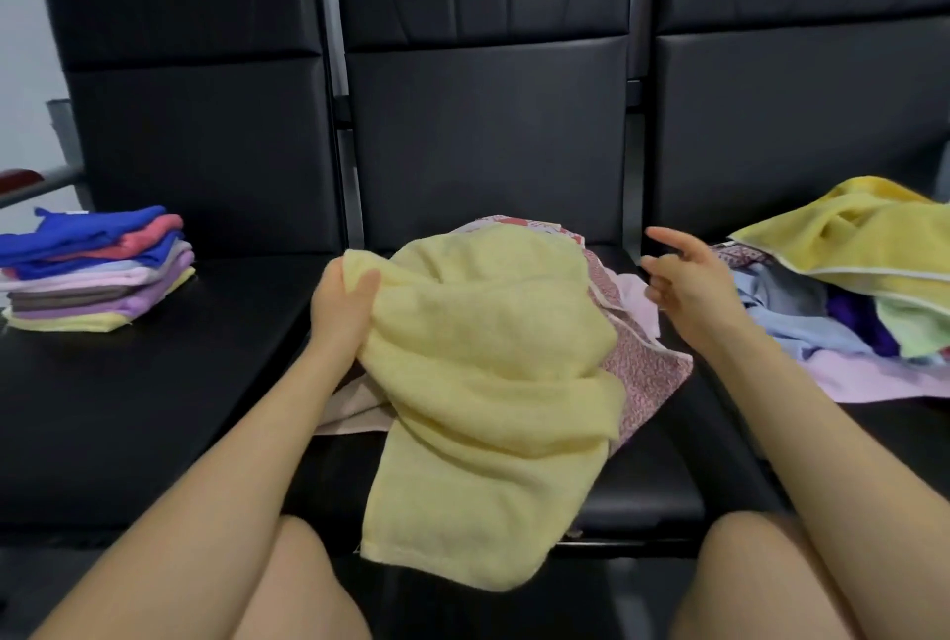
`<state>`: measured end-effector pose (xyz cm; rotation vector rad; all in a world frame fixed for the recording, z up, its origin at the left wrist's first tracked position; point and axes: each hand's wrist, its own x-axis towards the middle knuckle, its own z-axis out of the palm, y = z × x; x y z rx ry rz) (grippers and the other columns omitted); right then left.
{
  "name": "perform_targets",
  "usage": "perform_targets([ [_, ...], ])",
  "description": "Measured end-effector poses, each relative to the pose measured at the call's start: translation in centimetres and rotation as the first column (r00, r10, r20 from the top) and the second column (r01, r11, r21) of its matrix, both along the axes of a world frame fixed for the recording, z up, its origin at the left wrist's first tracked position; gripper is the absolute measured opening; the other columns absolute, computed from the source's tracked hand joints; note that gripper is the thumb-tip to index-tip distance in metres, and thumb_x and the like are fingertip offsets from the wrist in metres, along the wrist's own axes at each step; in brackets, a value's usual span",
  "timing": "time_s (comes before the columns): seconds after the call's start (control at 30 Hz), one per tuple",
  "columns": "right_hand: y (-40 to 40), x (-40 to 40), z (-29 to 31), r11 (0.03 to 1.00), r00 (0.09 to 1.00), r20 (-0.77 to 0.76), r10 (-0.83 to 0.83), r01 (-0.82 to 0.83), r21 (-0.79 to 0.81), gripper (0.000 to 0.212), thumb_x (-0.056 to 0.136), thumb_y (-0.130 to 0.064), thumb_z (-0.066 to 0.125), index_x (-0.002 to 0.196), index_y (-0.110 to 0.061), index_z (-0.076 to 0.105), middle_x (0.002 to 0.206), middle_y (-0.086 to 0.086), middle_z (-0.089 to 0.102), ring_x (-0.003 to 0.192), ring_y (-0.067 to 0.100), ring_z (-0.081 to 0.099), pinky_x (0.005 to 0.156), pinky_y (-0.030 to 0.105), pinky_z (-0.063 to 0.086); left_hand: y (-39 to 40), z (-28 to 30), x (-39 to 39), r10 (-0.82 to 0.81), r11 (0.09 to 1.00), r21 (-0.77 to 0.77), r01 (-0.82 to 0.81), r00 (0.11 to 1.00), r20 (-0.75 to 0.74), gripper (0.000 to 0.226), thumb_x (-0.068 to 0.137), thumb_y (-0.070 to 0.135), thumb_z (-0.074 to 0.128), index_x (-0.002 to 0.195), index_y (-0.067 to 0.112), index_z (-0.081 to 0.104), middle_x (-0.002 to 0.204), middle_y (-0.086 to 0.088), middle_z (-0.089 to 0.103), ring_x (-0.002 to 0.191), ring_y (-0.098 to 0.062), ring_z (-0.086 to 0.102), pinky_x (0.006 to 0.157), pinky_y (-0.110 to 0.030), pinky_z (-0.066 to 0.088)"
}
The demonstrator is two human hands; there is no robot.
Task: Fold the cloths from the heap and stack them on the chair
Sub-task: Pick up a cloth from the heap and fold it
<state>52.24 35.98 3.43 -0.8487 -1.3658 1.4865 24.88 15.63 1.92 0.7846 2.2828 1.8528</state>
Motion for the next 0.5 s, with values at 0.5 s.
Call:
perform_targets([
  [0.5, -13.7, -3.1, -1.4, 0.471, 0.471, 0.809, 0.351, -0.836, 0.282, 0.010, 0.082, -0.024, 0.075, 0.082, -0.015, 0.071, 0.076, -0.002, 0.069, 0.065, 0.008, 0.058, 0.065, 0.022, 0.046, -5.2, 0.1, 5.1, -0.332, 0.913, -0.323, 0.249, 0.913, -0.235, 0.015, 0.086, 0.040, 0.066, 0.091, 0.027, 0.062, 0.086, 0.007, 0.060, 0.080, -0.009, 0.055, 0.071, -0.026, 0.047],
])
